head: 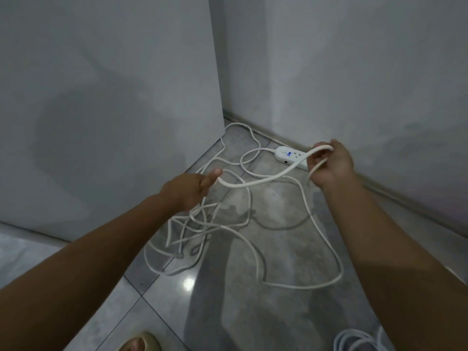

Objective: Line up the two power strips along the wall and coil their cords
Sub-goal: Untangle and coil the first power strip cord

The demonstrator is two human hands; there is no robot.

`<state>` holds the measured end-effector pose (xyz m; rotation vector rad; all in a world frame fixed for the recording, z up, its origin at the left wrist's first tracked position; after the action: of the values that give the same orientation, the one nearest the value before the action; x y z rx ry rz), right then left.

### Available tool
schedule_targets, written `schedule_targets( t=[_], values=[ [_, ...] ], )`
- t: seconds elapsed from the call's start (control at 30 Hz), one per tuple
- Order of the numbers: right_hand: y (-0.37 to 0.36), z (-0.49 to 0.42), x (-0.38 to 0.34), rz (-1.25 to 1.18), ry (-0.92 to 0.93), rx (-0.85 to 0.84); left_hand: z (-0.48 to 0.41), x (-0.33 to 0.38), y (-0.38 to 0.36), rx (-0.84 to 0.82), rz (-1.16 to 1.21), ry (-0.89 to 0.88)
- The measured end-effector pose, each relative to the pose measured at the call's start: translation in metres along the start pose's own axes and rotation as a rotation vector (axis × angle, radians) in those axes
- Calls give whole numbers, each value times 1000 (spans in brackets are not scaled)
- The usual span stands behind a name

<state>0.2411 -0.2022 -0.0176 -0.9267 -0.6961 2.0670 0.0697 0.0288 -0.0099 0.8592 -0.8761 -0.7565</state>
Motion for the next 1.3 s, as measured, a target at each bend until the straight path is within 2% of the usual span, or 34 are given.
schedule_targets(
  t=[0.1, 0.17, 0.23, 0.33, 0.43, 0.63, 0.77, 0.87, 1.03, 1.2, 1.3],
  values=[
    [2, 1, 9, 114, 45, 86, -1, 11, -2, -137, 551, -8],
    [7, -1, 10, 154, 67, 143, 1, 22, -2, -251, 728, -71],
    [15, -7, 8, 172, 72, 192, 6, 31, 4, -354, 803, -126],
    [28, -13, 6, 217, 102, 291, 17, 33, 17, -429, 737, -230],
    [32, -12, 7, 258, 92, 316, 27, 35, 29, -310, 604, -294],
    [27, -5, 22, 335, -205, 87, 9, 42, 20, 66, 483, -121],
    [30, 1, 31, 334, -329, -38, -7, 41, 12, 186, 440, -41],
    [29, 4, 38, 372, -408, -158, -8, 46, 4, 193, 387, -69],
    [29, 5, 47, 236, -412, -129, -4, 51, -8, 94, 415, -92],
    [22, 21, 60, 286, -518, -260, -9, 54, -15, 116, 431, -50],
    [11, 24, 63, 115, -577, -257, -8, 62, -16, 125, 406, -99]
  ],
)
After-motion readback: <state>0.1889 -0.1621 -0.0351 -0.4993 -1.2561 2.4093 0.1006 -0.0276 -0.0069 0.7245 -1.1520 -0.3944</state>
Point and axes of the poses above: each hand's wrist, its own z-axis away from the middle knuckle, its own y-axis out of the back of the hand, x = y × z, the point moved 2 cm from there along -z, towards the middle knuckle, and after that the axes turned 3 degrees about -z, right-handed, at the moved point
